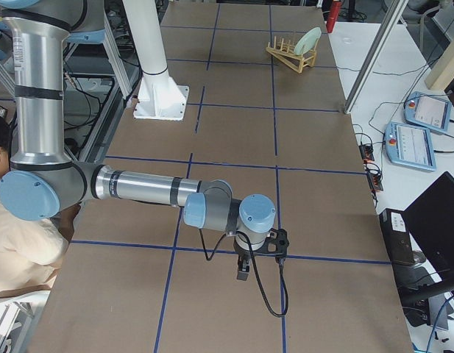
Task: Place plate on table
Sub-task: 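Move the left gripper toward the pale green plate in the wooden rack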
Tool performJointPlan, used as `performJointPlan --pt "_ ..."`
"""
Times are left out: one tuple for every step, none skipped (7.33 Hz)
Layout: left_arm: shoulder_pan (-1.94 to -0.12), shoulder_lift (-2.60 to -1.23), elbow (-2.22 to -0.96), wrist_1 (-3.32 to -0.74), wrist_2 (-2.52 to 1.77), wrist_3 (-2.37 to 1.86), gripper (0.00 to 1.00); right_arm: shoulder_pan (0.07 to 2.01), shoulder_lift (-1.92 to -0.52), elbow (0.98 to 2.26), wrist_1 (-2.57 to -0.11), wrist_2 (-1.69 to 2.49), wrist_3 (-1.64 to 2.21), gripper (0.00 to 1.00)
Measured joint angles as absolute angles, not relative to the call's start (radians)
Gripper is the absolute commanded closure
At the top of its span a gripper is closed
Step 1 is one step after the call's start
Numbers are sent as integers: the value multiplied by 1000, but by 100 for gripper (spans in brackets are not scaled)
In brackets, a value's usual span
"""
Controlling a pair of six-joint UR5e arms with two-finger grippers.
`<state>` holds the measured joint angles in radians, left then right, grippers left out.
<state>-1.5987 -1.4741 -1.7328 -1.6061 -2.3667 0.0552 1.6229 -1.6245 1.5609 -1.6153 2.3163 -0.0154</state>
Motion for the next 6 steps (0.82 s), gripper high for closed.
performJointPlan --pt "-1599 -1476 -1732 -1606 -2367 56 0 1623 -1624 1561 -1615 2316 -15 0" --pt "-1598 -1483 -1727 -1607 -2367 56 0 1623 -1625 1560 -1615 2316 -15 0" --pt "-1597 -1502 -1717 -1608 -2368 56 0 1623 -1624 1560 -1615 2316 -15 0" --pt "-1595 -1532 -1711 -1608 -2369 56 0 1623 -1624 1561 -1615 2316 -15 0" --pt "-1591 -1558 -1708 -1608 -2379 56 0 1623 -1625 1561 -1615 2316 -15 0" --pt "-1584 -1577 -1702 -1608 -2435 48 0 1623 -1625 1561 -1615 2316 -15 0"
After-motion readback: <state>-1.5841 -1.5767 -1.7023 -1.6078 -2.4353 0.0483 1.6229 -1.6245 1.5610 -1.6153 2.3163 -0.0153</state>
